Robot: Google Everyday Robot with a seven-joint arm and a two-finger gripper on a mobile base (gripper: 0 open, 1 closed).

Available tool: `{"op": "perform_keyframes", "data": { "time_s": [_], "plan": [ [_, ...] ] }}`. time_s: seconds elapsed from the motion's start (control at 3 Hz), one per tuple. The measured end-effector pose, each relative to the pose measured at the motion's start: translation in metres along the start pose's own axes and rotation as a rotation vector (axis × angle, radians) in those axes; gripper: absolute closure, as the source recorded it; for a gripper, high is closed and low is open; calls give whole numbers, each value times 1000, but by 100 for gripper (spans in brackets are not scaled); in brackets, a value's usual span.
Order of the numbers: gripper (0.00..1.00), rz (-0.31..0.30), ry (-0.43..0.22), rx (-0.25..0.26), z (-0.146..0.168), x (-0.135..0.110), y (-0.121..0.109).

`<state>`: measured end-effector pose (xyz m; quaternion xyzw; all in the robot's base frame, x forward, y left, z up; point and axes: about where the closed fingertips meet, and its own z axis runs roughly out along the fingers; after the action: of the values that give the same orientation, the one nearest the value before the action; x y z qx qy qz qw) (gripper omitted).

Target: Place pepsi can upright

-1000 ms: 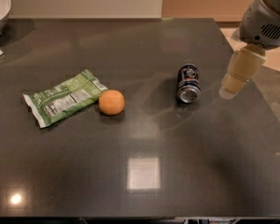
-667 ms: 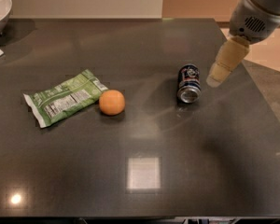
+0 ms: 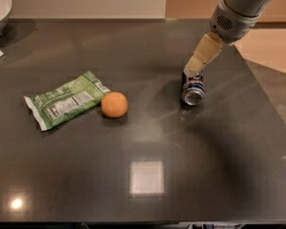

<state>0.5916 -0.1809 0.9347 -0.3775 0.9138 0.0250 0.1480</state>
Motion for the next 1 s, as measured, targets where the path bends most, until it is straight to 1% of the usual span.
{"op": "perform_keyframes", "data": {
  "time_s": [0.33,0.67,1.0],
  "plan": [
    [0,136,44,-10,21,-13,-1],
    [0,248,77,-24,41,-22,-4],
    [0,332,111,-24,59,-26,-5]
  ]
}}
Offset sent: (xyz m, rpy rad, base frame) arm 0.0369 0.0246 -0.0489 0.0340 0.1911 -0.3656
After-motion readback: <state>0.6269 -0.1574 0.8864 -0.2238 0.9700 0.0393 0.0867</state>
